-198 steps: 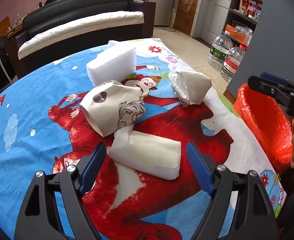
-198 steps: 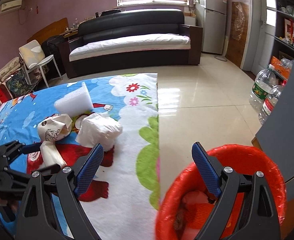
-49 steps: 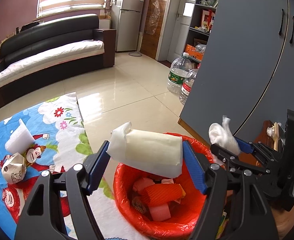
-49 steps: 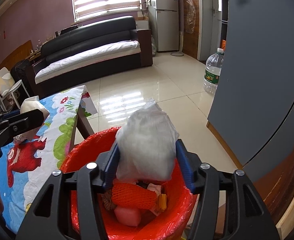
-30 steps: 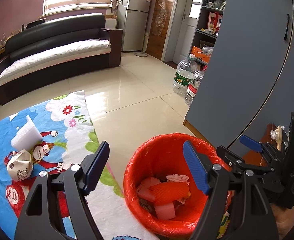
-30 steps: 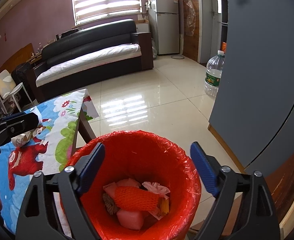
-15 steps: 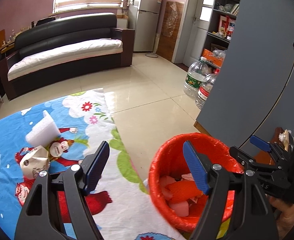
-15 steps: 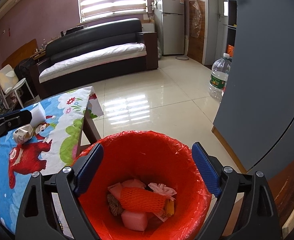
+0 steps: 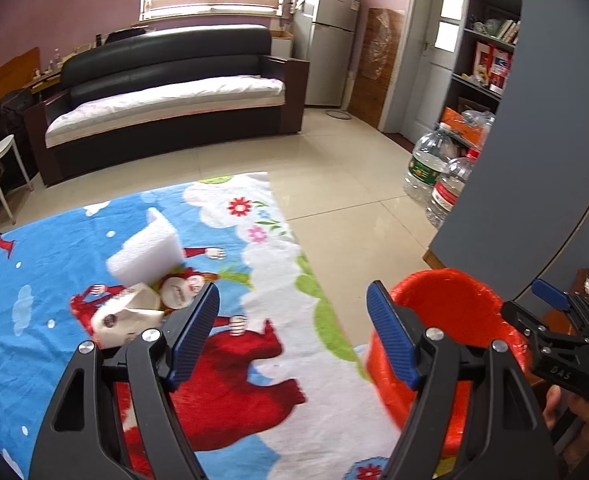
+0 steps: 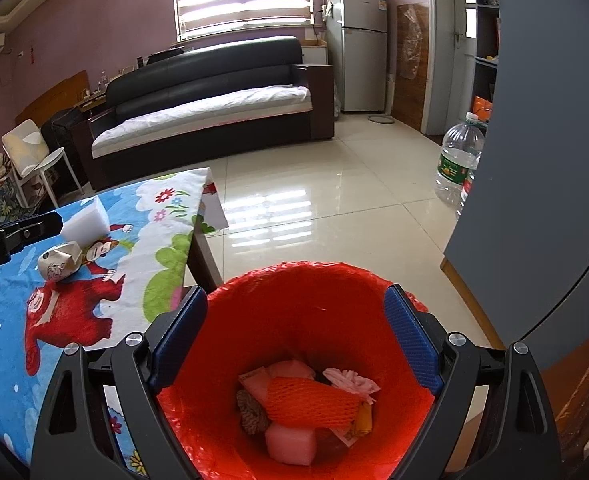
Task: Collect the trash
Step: 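Move both tools back over the remaining trash on the bed, then grasp the white paper bag with the left tool while the right tool grasps the white foam piece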
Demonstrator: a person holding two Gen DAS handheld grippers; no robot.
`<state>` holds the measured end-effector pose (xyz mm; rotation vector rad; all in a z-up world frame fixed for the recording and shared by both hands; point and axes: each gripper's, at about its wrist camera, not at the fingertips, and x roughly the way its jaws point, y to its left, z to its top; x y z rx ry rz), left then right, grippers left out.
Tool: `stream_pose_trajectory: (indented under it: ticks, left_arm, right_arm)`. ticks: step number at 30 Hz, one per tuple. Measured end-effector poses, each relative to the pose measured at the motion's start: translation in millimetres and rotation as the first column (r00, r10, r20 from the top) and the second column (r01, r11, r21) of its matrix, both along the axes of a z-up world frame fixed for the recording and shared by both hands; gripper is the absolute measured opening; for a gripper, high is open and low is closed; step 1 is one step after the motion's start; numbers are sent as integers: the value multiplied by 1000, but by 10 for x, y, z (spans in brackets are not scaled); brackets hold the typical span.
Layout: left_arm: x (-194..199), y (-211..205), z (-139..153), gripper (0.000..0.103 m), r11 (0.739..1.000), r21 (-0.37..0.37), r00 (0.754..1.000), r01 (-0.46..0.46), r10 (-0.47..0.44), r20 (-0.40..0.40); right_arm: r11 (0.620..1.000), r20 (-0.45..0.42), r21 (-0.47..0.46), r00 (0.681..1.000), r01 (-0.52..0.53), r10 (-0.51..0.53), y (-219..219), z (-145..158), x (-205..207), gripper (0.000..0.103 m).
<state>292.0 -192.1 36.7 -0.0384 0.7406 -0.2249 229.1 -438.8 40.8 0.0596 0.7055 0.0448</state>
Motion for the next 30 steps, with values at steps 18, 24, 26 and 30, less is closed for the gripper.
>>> stream_pose_trajectory:
  ticks: [18, 24, 26, 30]
  left_arm:
    - [184, 896, -52, 74, 986, 3, 986, -169, 169, 3]
    - [242, 1121, -152, 76, 978, 10, 978, -207, 208, -5]
    - [261, 1178, -204, 77, 976, 16, 976, -217, 217, -12]
    - [306, 1277, -345, 81, 973, 22, 972, -230, 231, -35]
  right_arm:
    - [999, 9, 4, 999, -49, 49, 382, 82, 69, 85]
    - [998, 11, -1, 998, -63, 63, 523, 133, 181, 85]
    - [998, 11, -1, 997, -70, 70, 580, 144, 218, 85]
    - [996, 13, 1, 996, -93, 93, 750, 166, 325, 85]
